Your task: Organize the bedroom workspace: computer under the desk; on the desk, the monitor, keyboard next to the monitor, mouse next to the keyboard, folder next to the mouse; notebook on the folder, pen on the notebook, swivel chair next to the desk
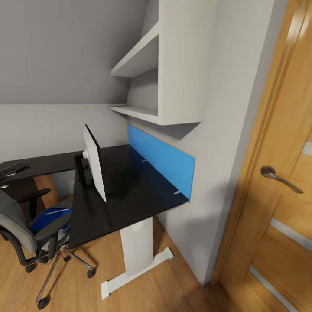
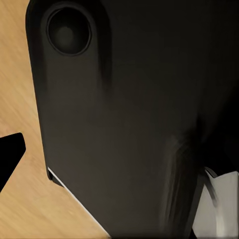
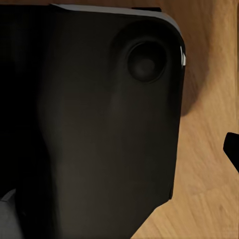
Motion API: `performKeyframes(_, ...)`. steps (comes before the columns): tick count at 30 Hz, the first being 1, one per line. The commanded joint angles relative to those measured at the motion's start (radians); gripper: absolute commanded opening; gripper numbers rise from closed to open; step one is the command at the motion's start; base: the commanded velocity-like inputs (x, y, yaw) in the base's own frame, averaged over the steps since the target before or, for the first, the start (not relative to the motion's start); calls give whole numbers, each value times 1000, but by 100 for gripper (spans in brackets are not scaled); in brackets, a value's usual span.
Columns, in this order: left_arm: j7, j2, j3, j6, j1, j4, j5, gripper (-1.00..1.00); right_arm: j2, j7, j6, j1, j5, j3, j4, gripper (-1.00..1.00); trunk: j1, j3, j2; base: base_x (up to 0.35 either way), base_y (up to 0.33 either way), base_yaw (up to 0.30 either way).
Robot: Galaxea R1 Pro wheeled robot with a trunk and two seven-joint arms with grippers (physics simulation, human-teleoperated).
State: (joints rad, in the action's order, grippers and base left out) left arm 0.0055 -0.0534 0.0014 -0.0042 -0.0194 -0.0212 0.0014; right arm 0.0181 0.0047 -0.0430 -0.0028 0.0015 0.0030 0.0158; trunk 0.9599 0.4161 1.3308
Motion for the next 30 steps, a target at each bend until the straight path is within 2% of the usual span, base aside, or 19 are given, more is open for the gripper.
performKeyframes(1,1,0,0,0,-1,-2,0,100,0,0,-9,0,0,0,0,100,-4,-2,-7,0,0,0)
performKeyframes(17,0,0,0,0,-1,-2,0,100,-2,2,-57,0,-2,0,-1,100,-65,-53,-119,0,0,0)
performKeyframes(18,0,-2,-1,0,-1,-3,0,100,-2,1,-209,0,-1,-1,-5,100,-69,-56,-126,0,0,0)
performKeyframes(20,0,-3,-2,0,-1,-5,0,100,-2,0,-262,0,-2,-1,-7,100,-77,-62,-140,0,0,0)
performKeyframes(23,-1,-11,-3,0,-1,-49,0,100,0,-1,-404,0,-2,-2,-7,100,-88,-71,-161,0,0,8)
performKeyframes(26,-1,-16,-3,0,-1,-117,0,100,0,-2,-475,0,-3,-3,-1,100,-100,-81,-182,0,0,98)
performKeyframes(28,-1,-16,-3,0,-1,-146,0,100,0,-3,-494,0,-2,-3,9,100,-107,-87,-196,0,0,186)
performKeyframes(30,-1,-15,-3,-1,-1,-204,0,100,1,-4,-515,0,-2,-4,65,100,-115,-93,-210,0,0,238)
